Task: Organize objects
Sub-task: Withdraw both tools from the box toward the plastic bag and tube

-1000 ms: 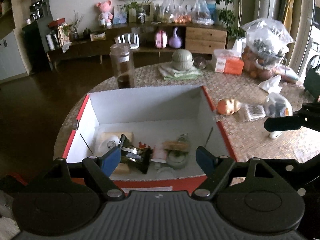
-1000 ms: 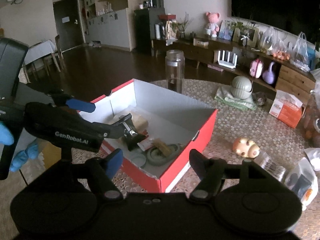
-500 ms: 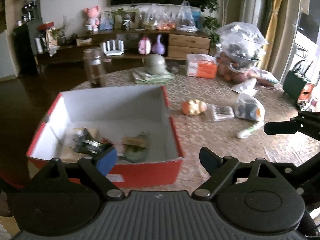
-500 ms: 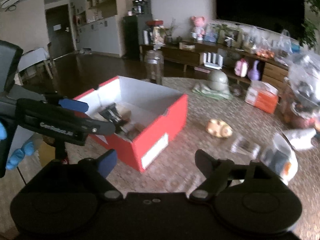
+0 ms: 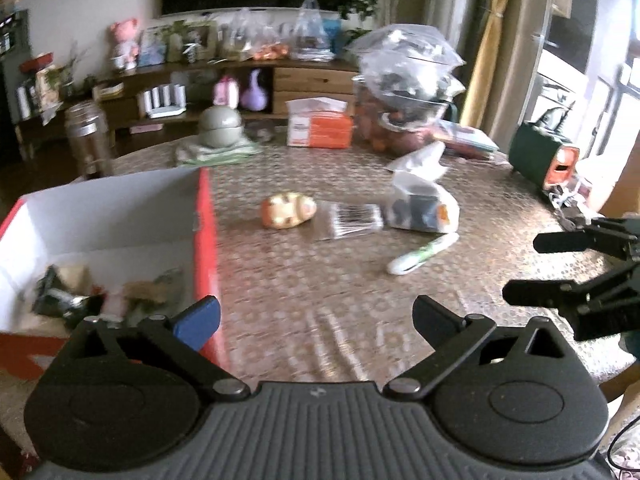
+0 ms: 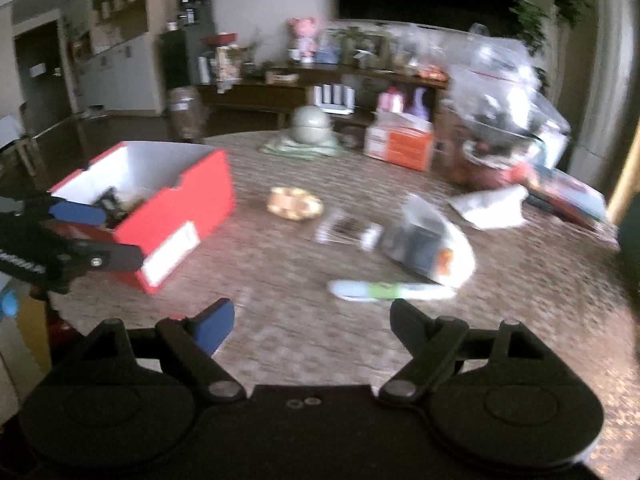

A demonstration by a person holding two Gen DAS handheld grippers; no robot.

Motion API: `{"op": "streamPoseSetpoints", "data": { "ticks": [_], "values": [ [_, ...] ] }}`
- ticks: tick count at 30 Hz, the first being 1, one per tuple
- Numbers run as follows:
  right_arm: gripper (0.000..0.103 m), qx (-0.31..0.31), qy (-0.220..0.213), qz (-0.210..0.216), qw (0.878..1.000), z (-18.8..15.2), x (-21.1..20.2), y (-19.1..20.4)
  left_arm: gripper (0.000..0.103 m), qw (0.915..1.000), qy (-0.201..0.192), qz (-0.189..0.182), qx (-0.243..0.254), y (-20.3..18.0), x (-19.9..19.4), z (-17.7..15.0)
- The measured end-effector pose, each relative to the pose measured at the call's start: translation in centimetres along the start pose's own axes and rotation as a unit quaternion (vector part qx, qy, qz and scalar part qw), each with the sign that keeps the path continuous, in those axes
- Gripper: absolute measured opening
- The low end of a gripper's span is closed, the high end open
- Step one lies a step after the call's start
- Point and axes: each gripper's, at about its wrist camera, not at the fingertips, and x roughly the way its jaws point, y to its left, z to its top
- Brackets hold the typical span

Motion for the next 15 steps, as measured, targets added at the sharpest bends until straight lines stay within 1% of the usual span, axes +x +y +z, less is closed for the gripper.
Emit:
{"op": "streamPoseSetpoints", "data": {
  "ticks": [6,10,15],
  "values": [
    [0.085,0.005,0.003,-0.026,1.000,-0.4,-0.1,-3.9,0.103,0.9993,0.005,-0.020,0.029,-3.3,2.5,0.8],
    [0.085,0.011,0.006,-0.035,0.999,0.1,0.7,-6.2,0.103,0.9980,0.026,-0.039,0.043,-5.1,4.9,1.5],
    [0.085,0.016,0.011,-0.038,0.999,1.1,2.3,-8.9,0.103,0.9956,0.043,-0.052,0.065,-7.0,7.5,2.3]
  ]
}}
